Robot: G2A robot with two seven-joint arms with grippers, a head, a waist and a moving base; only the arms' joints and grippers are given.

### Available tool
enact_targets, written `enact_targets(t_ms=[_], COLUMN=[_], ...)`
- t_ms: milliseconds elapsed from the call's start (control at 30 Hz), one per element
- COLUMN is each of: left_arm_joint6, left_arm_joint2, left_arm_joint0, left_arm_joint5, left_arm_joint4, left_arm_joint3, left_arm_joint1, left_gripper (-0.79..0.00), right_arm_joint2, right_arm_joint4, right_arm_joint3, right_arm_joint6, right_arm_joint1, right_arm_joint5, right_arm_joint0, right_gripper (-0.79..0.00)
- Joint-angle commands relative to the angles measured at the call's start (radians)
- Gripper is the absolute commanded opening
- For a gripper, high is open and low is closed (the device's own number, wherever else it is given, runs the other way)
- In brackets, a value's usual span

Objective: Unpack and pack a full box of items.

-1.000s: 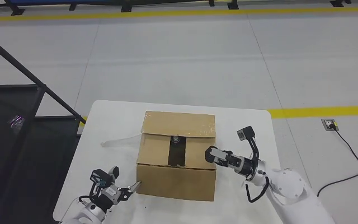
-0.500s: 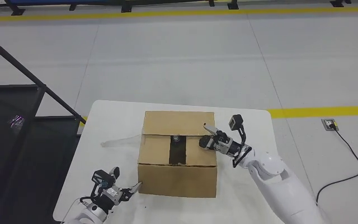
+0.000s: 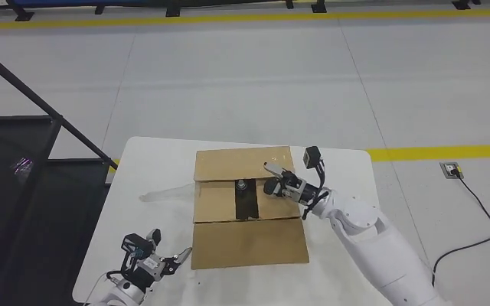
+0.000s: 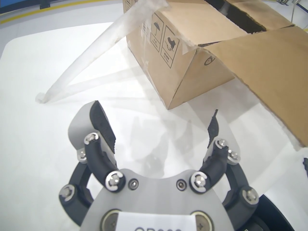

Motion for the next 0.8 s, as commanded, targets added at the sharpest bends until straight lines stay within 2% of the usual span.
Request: enact_targets(t_ms=[0,267,433,533,767], left_arm_joint6=[0.005,0.01,0.005,0.001,0.006], left_arm_joint2=[-0.003,-0.028,-0.035,-0.037,-0.044], left_arm_joint0=[0.003,0.005,0.002,-0.001,0.002], left_arm_joint5=[0.002,0.005,-0.002,-0.002,0.0], left_arm_joint4=[-0.003,-0.028,-0.043,-0.048,-0.052], left_arm_joint3=[-0.007,-0.009,-0.006,-0.009,-0.019], left_arm_joint1=[0.0,0.002,0.004,0.004,0.005], left_gripper=[0.0,0.0,0.0,0.0,0.0], right_arm_joint2=[0.017,0.183,0.284,0.292,0.251], right_arm_joint4=[-0.037,-0.062,-0.081,-0.098,-0.117], right_arm_joint3=[-0.013,-0.062,-0.085,-0.074,0.026], right_arm_joint6=[0.011,0.137,0.069,0.069,0.193], right_arm_joint1=[0.006,0.053,0.073,0.075,0.072], right_arm_joint5=[-0.009,-0.063,-0.076,-0.052,-0.063], right_arm_joint0=[-0.012,-0.116,-0.188,-0.197,-0.145], right_gripper=[0.0,0.0,0.0,0.0,0.0])
